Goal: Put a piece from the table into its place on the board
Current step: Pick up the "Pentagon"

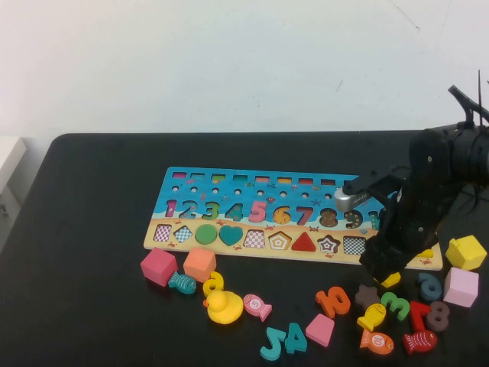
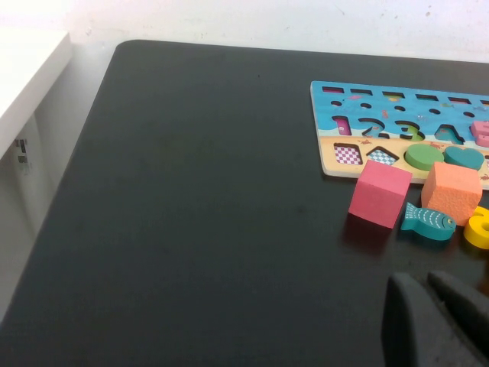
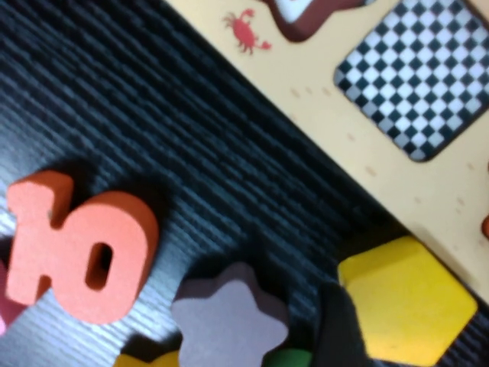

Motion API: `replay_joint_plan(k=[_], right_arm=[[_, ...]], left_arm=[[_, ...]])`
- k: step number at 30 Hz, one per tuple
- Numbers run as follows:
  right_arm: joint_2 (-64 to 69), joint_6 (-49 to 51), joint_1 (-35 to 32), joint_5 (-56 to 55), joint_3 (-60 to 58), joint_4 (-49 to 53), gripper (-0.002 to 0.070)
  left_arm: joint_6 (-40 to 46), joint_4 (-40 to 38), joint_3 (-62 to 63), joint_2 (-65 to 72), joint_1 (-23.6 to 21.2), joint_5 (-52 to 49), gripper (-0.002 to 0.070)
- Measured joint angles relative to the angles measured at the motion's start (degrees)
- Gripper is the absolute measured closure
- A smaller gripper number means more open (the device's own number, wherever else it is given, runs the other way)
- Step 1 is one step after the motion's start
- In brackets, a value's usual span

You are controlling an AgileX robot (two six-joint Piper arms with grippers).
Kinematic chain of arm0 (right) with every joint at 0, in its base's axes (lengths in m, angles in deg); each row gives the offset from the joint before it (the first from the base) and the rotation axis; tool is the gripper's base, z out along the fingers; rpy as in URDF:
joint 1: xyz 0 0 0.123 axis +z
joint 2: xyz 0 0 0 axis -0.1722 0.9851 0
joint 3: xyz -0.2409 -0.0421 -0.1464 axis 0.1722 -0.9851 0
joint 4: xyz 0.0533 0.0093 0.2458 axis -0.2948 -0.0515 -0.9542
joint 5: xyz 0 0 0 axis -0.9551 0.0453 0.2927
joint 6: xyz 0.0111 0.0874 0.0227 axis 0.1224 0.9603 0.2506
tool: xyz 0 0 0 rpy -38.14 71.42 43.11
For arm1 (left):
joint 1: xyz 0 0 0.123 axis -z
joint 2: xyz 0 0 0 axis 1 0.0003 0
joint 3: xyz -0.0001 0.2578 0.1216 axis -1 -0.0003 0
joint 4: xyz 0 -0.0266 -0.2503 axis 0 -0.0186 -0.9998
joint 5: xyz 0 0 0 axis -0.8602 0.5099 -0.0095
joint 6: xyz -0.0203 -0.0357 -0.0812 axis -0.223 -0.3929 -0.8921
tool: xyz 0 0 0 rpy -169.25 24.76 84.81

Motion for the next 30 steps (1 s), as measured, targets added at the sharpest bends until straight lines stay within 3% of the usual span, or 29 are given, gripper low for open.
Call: replay_joint_plan(k=[30], right_arm=[[1.8, 0.1, 0.4, 0.6, 0.7, -0.3, 0.0239]], left_arm=[[-0.2, 0.0, 0.0, 0.0, 0.0, 0.0, 0.0677]])
